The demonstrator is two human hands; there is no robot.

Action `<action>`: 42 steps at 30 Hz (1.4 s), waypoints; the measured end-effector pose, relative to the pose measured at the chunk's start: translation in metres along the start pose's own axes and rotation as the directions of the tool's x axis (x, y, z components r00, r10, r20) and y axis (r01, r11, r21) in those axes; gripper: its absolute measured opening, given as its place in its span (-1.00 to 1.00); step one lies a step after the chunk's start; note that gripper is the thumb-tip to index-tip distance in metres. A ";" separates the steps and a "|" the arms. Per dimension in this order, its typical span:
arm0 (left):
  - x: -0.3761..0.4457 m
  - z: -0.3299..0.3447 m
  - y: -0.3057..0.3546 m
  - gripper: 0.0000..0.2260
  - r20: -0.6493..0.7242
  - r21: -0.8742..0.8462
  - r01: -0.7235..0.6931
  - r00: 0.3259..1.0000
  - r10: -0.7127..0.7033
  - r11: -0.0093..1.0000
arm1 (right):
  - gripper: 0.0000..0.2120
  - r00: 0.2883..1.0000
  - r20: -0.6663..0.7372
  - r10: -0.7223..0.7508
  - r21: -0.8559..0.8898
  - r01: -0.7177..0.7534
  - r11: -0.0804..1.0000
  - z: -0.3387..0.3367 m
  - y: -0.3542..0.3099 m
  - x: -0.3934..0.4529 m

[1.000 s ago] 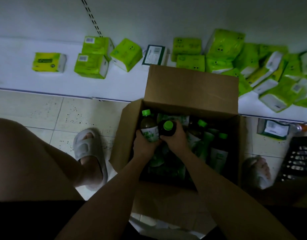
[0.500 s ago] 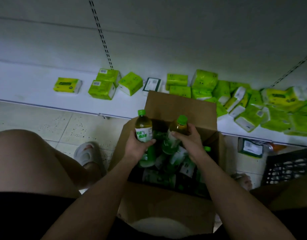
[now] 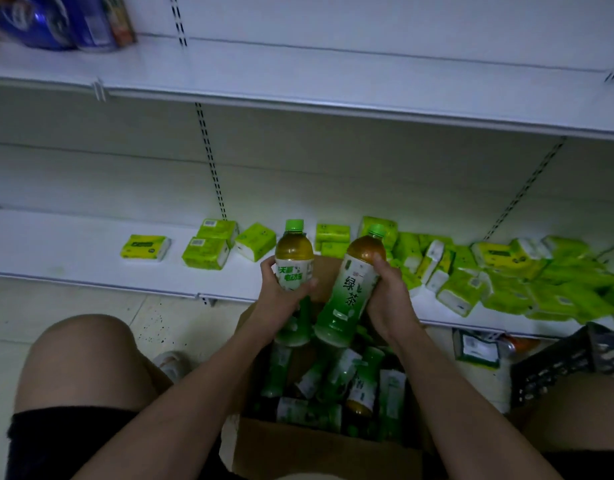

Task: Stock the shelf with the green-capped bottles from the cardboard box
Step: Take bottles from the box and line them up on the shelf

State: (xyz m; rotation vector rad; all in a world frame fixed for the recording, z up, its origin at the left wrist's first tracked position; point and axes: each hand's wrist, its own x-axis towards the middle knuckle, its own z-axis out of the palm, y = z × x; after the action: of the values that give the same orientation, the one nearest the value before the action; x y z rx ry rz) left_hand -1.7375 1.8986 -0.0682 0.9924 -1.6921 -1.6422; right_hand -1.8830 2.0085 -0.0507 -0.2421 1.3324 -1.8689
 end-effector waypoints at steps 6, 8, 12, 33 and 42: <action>-0.005 -0.005 0.054 -0.80 0.023 0.011 -0.055 0.998 0.055 0.998 | -0.19 0.995 -0.025 -0.095 -0.093 0.092 0.991 0.026 -0.034 -0.008; -0.014 -0.004 0.078 -0.92 0.061 0.010 -0.070 0.996 0.069 0.998 | -0.06 0.980 -0.048 -0.192 -0.206 0.179 0.962 0.034 -0.044 -0.009; -0.010 -0.011 0.101 -0.97 0.059 0.003 -0.120 0.991 0.119 0.993 | -0.06 0.962 -0.022 -0.271 -0.286 0.254 0.924 0.049 -0.066 -0.018; 0.093 -0.101 0.334 -0.58 -0.112 -0.145 -0.557 0.830 0.546 0.818 | -0.60 0.731 0.209 -0.650 -0.229 0.682 0.694 0.206 -0.268 -0.004; 0.133 -0.114 0.321 -0.56 -0.138 -0.079 -0.527 0.847 0.514 0.846 | -0.53 0.717 0.226 -0.659 -0.217 0.697 0.684 0.233 -0.269 0.041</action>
State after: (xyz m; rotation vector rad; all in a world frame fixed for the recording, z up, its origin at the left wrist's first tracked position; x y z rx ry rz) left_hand -1.7556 1.7138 0.2469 0.4901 -1.5901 -1.2754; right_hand -1.9113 1.8461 0.2679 -1.1419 1.5471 -2.1809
